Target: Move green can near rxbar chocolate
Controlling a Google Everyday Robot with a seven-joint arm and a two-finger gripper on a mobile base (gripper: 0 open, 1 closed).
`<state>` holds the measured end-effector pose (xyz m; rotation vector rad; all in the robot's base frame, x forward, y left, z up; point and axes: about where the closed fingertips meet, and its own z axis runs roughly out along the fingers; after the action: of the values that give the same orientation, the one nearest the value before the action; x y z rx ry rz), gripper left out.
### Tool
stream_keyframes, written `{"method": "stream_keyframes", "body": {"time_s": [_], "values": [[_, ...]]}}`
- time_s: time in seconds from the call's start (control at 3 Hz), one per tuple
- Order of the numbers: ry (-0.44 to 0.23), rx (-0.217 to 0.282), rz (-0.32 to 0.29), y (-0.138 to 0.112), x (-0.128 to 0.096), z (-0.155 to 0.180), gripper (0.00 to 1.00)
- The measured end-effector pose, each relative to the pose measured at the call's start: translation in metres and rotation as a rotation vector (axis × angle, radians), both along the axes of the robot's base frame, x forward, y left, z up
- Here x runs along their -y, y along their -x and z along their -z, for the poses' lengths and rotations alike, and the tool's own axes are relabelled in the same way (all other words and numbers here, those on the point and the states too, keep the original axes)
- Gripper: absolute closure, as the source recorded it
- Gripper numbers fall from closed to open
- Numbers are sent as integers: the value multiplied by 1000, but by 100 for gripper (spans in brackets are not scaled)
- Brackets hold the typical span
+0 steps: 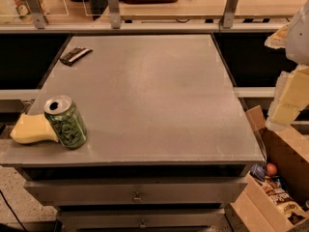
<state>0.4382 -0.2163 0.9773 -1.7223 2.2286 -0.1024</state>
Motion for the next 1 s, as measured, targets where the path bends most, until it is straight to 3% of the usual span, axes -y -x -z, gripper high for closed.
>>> {"method": "stream_keyframes", "body": {"time_s": [0.67,1.0], "values": [[-34,4,-12,-6,-8,8,0],[-142,-8,-46,-19,-36,29,0]]}}
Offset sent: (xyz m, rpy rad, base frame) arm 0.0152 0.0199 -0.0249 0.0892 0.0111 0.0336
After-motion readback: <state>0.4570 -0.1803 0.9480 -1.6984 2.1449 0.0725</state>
